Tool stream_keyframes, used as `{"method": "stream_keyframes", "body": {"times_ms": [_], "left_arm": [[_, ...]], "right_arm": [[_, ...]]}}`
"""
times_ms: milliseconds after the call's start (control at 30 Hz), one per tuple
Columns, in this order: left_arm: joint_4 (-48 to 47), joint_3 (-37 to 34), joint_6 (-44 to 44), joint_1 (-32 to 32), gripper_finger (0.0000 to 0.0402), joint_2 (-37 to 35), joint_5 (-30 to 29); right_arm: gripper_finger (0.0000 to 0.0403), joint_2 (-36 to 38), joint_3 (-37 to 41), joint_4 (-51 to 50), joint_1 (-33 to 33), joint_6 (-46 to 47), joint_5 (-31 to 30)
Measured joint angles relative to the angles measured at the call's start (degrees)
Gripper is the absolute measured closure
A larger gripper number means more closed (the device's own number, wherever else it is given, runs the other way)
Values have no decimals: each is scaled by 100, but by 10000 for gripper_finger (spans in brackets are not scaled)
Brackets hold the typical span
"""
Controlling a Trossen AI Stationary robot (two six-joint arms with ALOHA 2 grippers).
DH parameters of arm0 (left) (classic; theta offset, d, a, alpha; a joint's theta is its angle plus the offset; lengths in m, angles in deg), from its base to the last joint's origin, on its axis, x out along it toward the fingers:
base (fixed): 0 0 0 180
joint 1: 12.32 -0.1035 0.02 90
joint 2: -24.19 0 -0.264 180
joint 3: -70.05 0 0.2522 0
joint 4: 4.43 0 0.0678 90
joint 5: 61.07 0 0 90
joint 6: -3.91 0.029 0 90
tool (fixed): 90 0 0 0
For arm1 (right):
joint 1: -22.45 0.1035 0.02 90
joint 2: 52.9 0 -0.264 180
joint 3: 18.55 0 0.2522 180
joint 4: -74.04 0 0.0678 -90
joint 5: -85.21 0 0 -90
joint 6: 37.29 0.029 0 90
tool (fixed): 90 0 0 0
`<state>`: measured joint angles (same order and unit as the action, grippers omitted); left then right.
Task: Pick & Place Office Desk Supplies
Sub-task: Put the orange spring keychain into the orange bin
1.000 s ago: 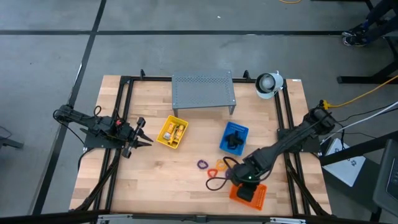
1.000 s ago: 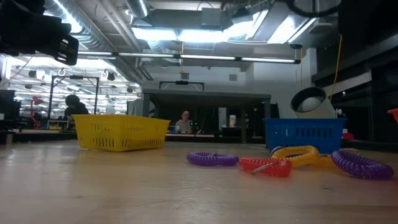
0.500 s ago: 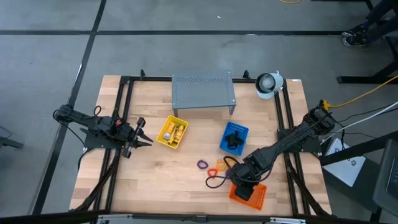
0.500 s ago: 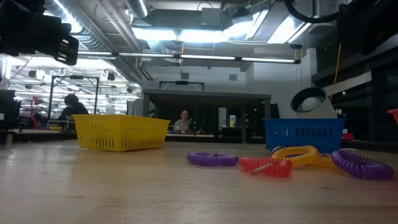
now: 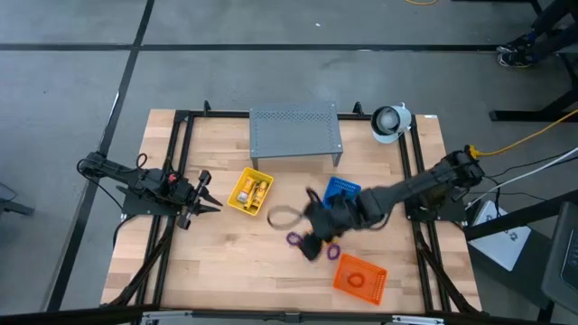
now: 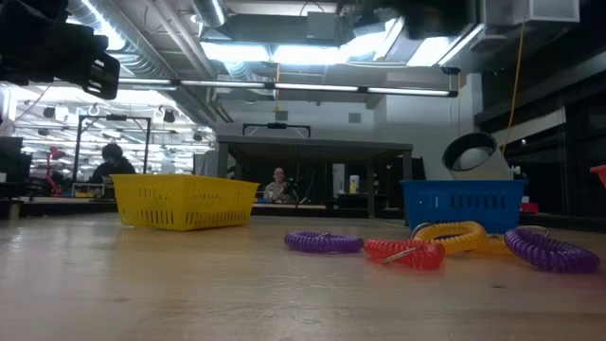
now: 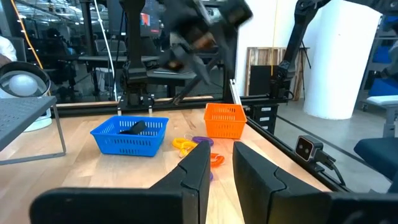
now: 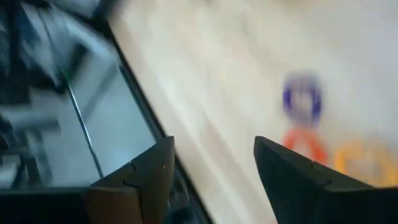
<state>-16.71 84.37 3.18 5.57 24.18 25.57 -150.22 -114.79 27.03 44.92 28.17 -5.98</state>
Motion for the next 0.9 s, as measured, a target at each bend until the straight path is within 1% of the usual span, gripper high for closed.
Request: {"method": "stream_keyframes", "body": {"times_ms": [67, 133, 267, 633, 733, 900], "left_arm": [[2, 1, 0, 0, 338, 0, -2], [0, 0, 0, 0, 336, 0, 0], [-4, 2, 0, 0, 337, 0, 0], [-2, 0, 0, 0, 334, 0, 0], [-2, 2, 0, 0, 336, 0, 0], [0, 1, 0, 0, 338, 0, 0]], "right_arm": [[192, -51, -168, 72, -269, -124, -193], [201, -149, -208, 8, -496, -190, -212], [214, -434, -220, -2, -720, -303, 2], [217, -1609, -219, -65, -580, -487, 708], [217, -1811, -219, -61, -581, -543, 887], [218, -2004, -214, -82, -587, -615, 919]]}}
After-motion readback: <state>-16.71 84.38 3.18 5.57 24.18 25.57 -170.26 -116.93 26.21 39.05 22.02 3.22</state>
